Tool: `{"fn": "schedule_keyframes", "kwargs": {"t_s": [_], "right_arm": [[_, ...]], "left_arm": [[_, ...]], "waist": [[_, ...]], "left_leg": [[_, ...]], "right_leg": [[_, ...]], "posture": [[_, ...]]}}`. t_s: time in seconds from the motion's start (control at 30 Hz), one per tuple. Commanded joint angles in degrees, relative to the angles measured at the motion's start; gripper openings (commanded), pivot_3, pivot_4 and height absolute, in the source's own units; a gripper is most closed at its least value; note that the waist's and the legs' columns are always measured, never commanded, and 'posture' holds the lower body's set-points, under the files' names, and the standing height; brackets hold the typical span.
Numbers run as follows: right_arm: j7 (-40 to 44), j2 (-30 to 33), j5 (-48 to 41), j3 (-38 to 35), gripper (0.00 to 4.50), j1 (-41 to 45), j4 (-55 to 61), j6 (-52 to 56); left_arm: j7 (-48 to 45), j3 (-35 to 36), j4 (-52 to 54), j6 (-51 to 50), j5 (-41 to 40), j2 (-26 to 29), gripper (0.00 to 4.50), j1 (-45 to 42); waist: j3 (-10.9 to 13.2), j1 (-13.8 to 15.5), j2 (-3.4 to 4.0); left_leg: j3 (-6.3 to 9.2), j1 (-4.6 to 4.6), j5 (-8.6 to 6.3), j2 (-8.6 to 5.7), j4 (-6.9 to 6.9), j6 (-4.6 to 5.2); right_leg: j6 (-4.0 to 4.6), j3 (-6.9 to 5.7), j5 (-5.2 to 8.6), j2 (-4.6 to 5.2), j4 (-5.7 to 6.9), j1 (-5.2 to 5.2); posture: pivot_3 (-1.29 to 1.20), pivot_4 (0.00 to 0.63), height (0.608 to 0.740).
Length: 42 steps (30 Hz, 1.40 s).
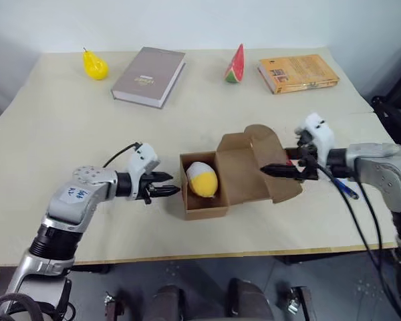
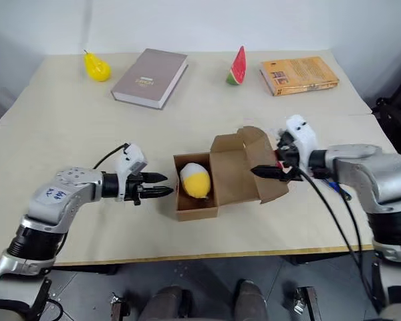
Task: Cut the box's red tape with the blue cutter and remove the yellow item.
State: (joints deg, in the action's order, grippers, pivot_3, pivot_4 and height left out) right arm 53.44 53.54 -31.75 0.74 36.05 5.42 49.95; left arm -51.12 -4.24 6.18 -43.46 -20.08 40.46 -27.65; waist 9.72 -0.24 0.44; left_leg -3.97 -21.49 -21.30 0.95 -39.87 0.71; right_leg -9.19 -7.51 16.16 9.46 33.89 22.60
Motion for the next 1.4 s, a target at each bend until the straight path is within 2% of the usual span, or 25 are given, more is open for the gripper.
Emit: {"fn": "schedule_keyframes", "kwargs": {"t_s": [0.03,0.13,0.27,0.4,0.5,0.57,0.63,0.7,0.77,0.8,0.87,0.93,1.03,1.2,1.33,1.4], "right_arm": [[13.51,2.17,-1.36,-9.6,4.5,-3.67,-2.32,-17.38],[19.83,3.33,-1.3,-15.21,4.5,-8.55,-3.72,-26.51],[22.99,2.44,-5.61,-21.07,4.5,-12.99,-2.05,-27.61],[21.53,-2.59,-8.81,-25.93,4.5,-23.72,11.02,-30.82],[19.81,-5.36,-8.1,-26.39,4.5,-30.27,18.32,-33.54],[17.5,-6.68,-8.07,-26.97,4.5,-32.71,21.13,-33.94],[15.53,-7.41,-7.94,-28.86,4.5,-36.08,23.78,-34.16],[14.46,-5.72,-10.48,-30.91,4.5,-40.43,26.31,-29.68],[14.65,-4.83,-10.3,-31.99,4.5,-43.29,28.59,-29.63],[13.58,-5.1,-10.51,-32.67,4.5,-43.84,29.36,-29.71],[11.68,-5.81,-10.54,-35.69,4.5,-45.83,30.87,-29.9],[10.39,-6.44,-10.93,-38.24,4.5,-48.07,32.18,-29.84],[8.71,-7.26,-11.35,-40.17,4.5,-50.95,34.19,-29.8],[1.28,-8.44,-17.82,-43.96,4.5,-55.49,40.13,-24.82],[-1.17,-8.95,-19.29,-45.99,4.5,-57.46,42.1,-24.34],[-1.92,-9.39,-19.7,-46.54,4.5,-58.78,43.0,-24.45]], "left_arm": [[-4.53,8.22,0.53,8.75,-2.77,2.51,3.58,5.99],[-7.65,14.59,-1.84,15.34,-2.69,5.87,4.46,13.4],[-8.9,22.5,-4.33,19.48,-4.34,7.93,4.46,20.08],[-8.66,29.87,-8.05,23.67,-4.39,8.61,4.46,25.27],[-9.02,30.81,-6.22,20.88,-6.27,9.57,4.46,25.67],[-9.75,30.33,-3.21,13.89,-9.89,11.32,4.46,25.03],[-10.61,26.58,1.32,7.83,-12.53,13.99,4.46,21.13],[-11.32,21.28,3.42,2.91,-13.75,15.82,4.46,14.28],[-13.19,12.67,4.02,-6.72,-15.0,17.62,4.46,3.99],[-15.2,7.79,4.15,-6.56,-12.91,17.98,4.46,-0.59],[-15.48,-1.48,1.77,-4.88,-8.11,12.94,4.46,-12.61],[-15.74,-7.6,-1.89,-3.46,-5.05,7.5,4.46,-21.14],[-16.31,-14.77,-8.36,0.25,0.71,1.13,4.46,-28.71],[-20.43,-26.51,-18.54,8.46,10.57,-6.59,4.46,-35.38],[-21.76,-28.44,-24.19,13.7,14.75,-9.61,4.46,-37.23],[-21.13,-29.02,-27.51,17.25,17.21,-11.61,4.07,-37.72]], "waist": [[0.05,-0.08,-0.08],[0.15,0.08,-0.17],[0.21,0.22,-0.24],[0.24,0.97,-0.29],[0.25,1.55,-0.29],[0.27,1.77,-0.3],[0.31,1.95,-0.46],[0.32,2.77,-0.48],[0.31,3.29,-0.49],[0.31,3.13,-0.49],[0.3,3.28,-0.44],[0.3,3.32,-0.46],[0.31,3.09,-0.49],[0.33,2.33,-0.52],[0.37,2.01,-0.58],[0.38,2.09,-0.61]], "left_leg": [[-0.02,0.02,0.0,0.0,0.05,0.0],[-0.05,0.04,0.0,0.03,0.08,0.0],[-0.05,0.07,0.0,0.05,0.0,0.0],[0.04,0.09,0.0,0.09,-0.13,0.01],[0.03,0.17,-0.04,0.1,-0.07,-0.05],[0.0,0.16,-0.05,0.07,-0.17,-0.03],[0.05,0.18,-0.04,0.08,-0.22,-0.01],[0.11,0.2,-0.04,0.07,-0.23,-0.01],[0.1,0.23,-0.04,0.06,-0.26,0.0],[0.09,0.23,-0.04,0.01,-0.27,0.0],[-0.02,0.29,-0.03,-0.02,-0.23,0.0],[-0.04,0.25,-0.01,-0.02,-0.23,0.02],[-0.06,0.23,-0.01,-0.04,-0.22,0.03],[-0.16,0.22,-0.01,-0.02,-0.13,0.04],[-0.18,0.2,-0.01,-0.02,-0.18,0.05],[-0.16,0.19,0.0,-0.02,-0.19,0.07]], "right_leg": [[0.0,0.0,0.0,0.0,-0.01,0.0],[0.0,-0.02,0.0,-0.01,-0.03,0.0],[0.0,-0.03,0.0,0.0,-0.03,-0.08],[0.01,-0.04,0.0,0.0,0.01,-0.16],[0.02,-0.05,0.01,-0.01,0.12,-0.15],[0.01,0.03,0.0,0.0,0.1,-0.19],[0.02,0.04,0.01,0.01,0.13,-0.25],[0.02,0.03,0.01,0.01,0.17,-0.28],[0.02,0.06,0.01,0.0,0.15,-0.3],[0.02,0.09,0.01,0.0,0.19,-0.32],[0.02,0.15,0.0,0.0,0.24,-0.27],[0.02,0.11,0.0,-0.01,0.23,-0.26],[0.01,0.08,0.0,-0.01,0.2,-0.25],[0.02,0.12,0.01,-0.02,0.14,-0.17],[0.02,0.16,0.0,-0.02,0.1,-0.17],[0.02,0.16,0.01,-0.02,0.11,-0.17]], "posture": [[0.0,0.15,0.74],[0.0,0.15,0.74],[0.0,0.15,0.74],[0.0,0.15,0.74],[0.0,0.15,0.74],[0.0,0.15,0.74],[0.0,0.15,0.74],[0.0,0.15,0.74],[0.0,0.15,0.74],[0.0,0.15,0.74],[0.0,0.15,0.74],[0.0,0.15,0.74],[0.0,0.15,0.74],[0.0,0.15,0.74],[0.0,0.15,0.74],[0.0,0.15,0.74]]}}
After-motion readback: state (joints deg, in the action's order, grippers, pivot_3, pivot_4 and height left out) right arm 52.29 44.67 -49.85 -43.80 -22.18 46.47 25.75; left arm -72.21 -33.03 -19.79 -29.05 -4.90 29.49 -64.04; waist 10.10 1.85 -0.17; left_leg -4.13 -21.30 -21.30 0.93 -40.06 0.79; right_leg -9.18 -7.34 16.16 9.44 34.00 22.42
